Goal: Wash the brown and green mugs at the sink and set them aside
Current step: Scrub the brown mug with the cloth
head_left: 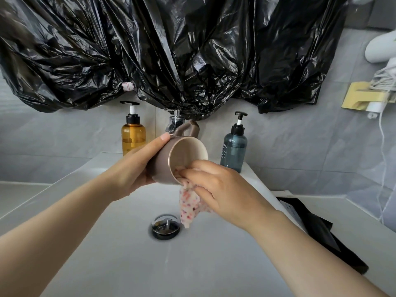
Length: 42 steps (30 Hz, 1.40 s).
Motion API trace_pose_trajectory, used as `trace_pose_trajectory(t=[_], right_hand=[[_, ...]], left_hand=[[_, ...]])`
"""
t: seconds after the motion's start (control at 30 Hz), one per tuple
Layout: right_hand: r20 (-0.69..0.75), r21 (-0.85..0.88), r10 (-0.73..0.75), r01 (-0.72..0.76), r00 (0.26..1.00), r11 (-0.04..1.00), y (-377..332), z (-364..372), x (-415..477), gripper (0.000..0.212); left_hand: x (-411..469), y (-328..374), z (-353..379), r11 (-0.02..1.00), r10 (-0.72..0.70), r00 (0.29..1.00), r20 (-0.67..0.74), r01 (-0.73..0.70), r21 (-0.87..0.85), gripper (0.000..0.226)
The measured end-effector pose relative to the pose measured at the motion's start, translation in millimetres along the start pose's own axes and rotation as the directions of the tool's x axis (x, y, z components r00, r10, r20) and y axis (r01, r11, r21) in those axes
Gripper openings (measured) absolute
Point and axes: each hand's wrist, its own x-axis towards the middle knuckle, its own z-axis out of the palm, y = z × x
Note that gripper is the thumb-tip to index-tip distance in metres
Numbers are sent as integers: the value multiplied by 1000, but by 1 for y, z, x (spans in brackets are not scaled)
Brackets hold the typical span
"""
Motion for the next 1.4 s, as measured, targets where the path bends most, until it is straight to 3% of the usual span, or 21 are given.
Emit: trace_pose_trajectory(t=[0.07,0.23,0.37,0.5,0.67,0.77,0.93,1.0,1.1,1.3,1.4], right_hand=[[-3,-84,-19,19,1000,996,0,0,0,35],[20,-111,-19,21,1000,994,-2,0,-1,39],[-177,-87,-1,-15,984,996,-10,-11,-3,52],[-303,-61,1,-20,953,998,-13,-19,-6,17],[-43,-268,30,-40,999,962,-18,-10,-8,32],[-13,-424,96,-92,995,901,-17,3,-9,30],[69,-484,161,-108,985,869,-11,14,-7,77],[70,-434,133,-90,989,896,-13,10,-4,71],[146,-338,160,-103,976,935,-18,2,1,45],[199,-450,233,-122,952,885,-19,8,8,21],[219,-437,257,-141,941,888,-21,12,6,16]], left_hand=[[-1,1,-3,996,51,999,-3,-50,69,92],[-1,1,-5,991,75,997,-12,-73,109,96],[-2,1,-3,995,78,997,-25,-76,67,56],[-4,5,1,994,103,992,-66,-101,41,45],[-2,0,5,984,153,982,-112,-140,114,51],[0,-5,5,984,138,980,-146,-119,130,54],[6,-11,3,986,110,980,-167,-86,144,67],[6,-12,4,988,91,982,-165,-69,135,74],[6,-15,6,989,87,983,-161,-66,129,72],[6,-15,13,996,62,978,-199,-49,70,77],[5,-16,18,997,59,976,-208,-49,51,66]])
